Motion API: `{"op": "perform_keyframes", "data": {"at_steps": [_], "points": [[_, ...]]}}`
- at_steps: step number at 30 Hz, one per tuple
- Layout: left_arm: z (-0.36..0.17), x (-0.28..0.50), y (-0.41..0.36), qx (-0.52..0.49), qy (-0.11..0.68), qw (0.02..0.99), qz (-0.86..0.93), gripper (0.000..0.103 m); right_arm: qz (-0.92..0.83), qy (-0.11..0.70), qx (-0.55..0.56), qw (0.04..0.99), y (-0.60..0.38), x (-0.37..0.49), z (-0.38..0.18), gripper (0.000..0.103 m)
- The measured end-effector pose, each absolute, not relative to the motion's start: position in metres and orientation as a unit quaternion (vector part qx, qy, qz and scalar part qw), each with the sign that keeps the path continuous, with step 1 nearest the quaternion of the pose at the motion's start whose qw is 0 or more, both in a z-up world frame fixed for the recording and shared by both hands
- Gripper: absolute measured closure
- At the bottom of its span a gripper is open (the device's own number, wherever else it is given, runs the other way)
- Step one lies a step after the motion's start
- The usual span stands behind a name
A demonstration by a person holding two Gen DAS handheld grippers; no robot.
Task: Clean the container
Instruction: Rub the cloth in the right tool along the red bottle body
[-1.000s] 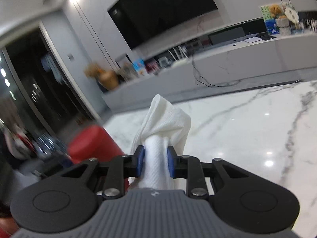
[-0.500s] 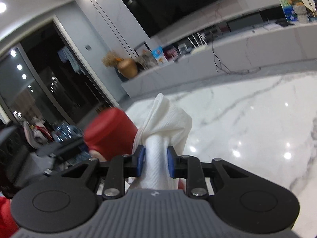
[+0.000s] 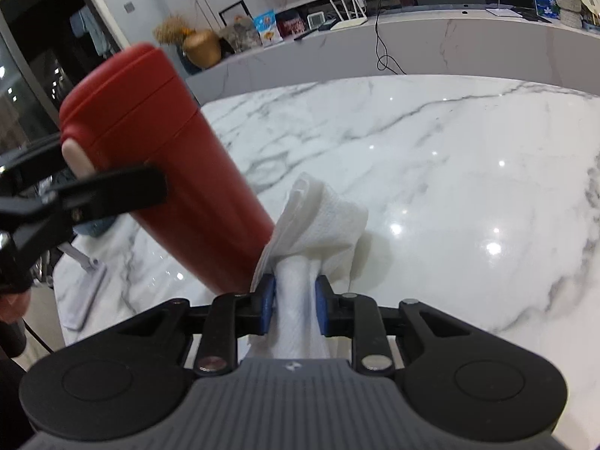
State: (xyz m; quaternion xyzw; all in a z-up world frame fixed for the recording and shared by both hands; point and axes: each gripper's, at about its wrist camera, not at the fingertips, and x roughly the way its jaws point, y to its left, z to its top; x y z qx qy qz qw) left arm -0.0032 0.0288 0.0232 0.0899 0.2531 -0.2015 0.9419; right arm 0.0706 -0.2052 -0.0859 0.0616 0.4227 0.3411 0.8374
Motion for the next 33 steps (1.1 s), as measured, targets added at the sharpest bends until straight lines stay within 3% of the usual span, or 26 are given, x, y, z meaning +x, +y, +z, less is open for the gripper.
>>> {"op": "perform_keyframes", "data": {"at_steps": [5, 14, 27, 33], "points": [[0.017, -0.005, 0.024, 0.055, 0.281, 0.946, -0.150, 0.031, 0.332, 0.437, 0.068, 0.833, -0.205, 0.072, -0.087, 0.077], [0.018, -0.010, 0.018, 0.053, 0.290, 0.948, -0.124, 0.040, 0.343, 0.454, 0.071, 0.819, -0.199, 0.068, -0.084, 0.077], [0.018, 0.002, 0.024, 0.075, 0.295, 0.937, -0.170, 0.040, 0.370, 0.290, 0.162, 0.868, -0.250, 0.067, -0.022, 0.078], [0.016, 0.001, 0.020, 0.091, 0.293, 0.936, -0.171, 0.040, 0.395, 0.291, 0.144, 0.859, -0.244, 0.060, -0.017, 0.078]]}}
